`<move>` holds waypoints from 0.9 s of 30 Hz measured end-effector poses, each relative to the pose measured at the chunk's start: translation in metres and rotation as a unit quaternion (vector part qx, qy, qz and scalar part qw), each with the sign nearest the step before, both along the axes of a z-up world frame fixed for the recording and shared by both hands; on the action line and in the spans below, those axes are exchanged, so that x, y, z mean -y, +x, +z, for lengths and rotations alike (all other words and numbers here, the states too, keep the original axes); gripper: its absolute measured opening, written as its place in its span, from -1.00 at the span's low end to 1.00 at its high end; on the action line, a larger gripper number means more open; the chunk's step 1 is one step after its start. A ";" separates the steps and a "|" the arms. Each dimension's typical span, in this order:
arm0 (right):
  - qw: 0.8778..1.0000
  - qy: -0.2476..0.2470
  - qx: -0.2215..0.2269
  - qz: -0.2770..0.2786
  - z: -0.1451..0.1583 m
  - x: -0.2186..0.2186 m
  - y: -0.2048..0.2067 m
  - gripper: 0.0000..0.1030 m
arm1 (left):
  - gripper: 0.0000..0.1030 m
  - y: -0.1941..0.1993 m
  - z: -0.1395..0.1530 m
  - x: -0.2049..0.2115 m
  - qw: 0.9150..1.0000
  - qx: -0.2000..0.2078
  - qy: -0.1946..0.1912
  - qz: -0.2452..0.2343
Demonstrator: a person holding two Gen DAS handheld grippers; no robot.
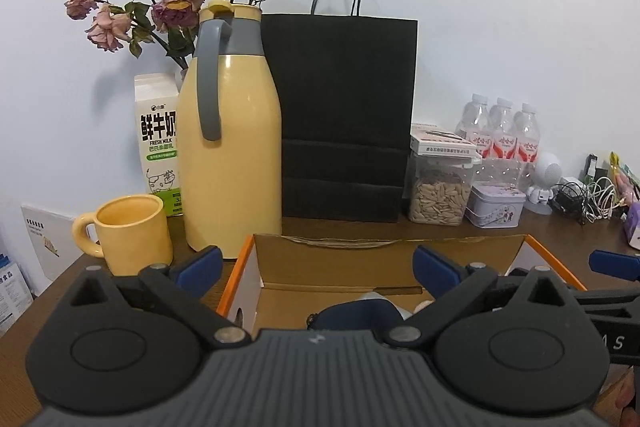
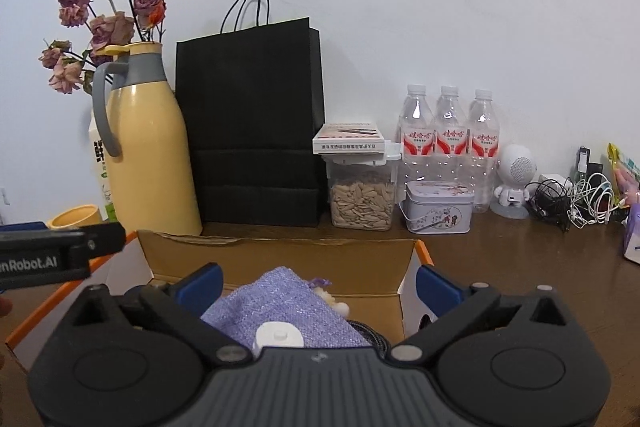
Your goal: Organize objects
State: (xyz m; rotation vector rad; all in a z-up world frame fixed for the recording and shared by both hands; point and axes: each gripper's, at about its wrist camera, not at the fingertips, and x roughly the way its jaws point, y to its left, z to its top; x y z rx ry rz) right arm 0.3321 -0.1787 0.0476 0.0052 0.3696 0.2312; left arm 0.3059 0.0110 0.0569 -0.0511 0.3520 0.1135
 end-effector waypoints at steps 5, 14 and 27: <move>1.000 0.000 0.002 0.003 0.003 0.001 -0.006 1.00 | 1.00 -0.004 0.003 0.001 1.000 0.004 -0.002 0.005; 1.000 0.003 0.014 0.005 0.020 0.012 -0.032 1.00 | 1.00 -0.038 0.012 0.002 1.000 0.010 -0.005 0.016; 0.999 0.005 -0.008 0.039 0.028 0.013 -0.109 1.00 | 1.00 -0.112 0.005 -0.004 0.999 -0.030 0.009 0.013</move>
